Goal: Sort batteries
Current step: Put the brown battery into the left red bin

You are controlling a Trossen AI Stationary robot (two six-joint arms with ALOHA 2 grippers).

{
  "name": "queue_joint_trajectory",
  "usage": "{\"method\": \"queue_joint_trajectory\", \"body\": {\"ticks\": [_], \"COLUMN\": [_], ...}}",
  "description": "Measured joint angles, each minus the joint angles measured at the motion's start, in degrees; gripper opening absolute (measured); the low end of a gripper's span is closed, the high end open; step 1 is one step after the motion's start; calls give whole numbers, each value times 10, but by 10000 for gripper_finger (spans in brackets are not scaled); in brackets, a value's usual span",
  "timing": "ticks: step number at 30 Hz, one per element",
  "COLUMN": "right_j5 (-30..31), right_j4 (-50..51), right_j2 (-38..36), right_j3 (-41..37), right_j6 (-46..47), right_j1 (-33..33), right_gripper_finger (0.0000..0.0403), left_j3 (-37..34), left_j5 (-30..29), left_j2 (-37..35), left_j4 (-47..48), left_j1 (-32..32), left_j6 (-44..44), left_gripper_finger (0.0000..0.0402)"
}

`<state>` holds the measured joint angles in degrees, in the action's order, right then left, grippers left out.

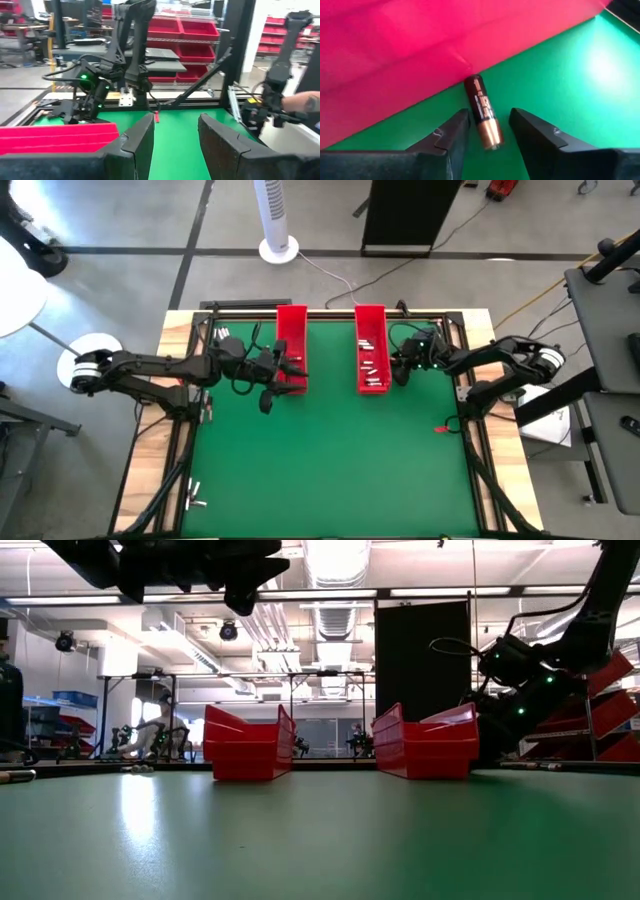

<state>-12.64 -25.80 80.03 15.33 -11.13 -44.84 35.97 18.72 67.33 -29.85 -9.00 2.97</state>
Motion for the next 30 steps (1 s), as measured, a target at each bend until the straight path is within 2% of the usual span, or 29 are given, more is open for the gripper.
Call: {"method": "queue_joint_trajectory", "body": {"ticks": [4,7,15,20,24,30], "right_j5": [-15,-33,-50,-27,-21,-7], "right_j4": [-19,-48,-101,-96,-92,-82], "right_j2": [29,57,116,117,117,102], "right_j3": [0,-4,-6,-6,-6,-6], "right_j6": [-13,-15,-30,-42,-29,46], "right_j1": [0,-1,3,4,5,5], "right_gripper_finger": [155,144,81,45,45,48], "left_j3": [0,0,0,0,0,0], "left_j5": [-17,-17,-17,-17,-18,-19], "left_j2": [0,0,0,0,0,0], "left_j4": [-5,-12,-18,-21,-25,-28], "left_j1": [7,10,10,10,10,10], "left_j6": [6,6,6,6,6,6], "left_gripper_finger": [134,134,134,134,134,134]}}
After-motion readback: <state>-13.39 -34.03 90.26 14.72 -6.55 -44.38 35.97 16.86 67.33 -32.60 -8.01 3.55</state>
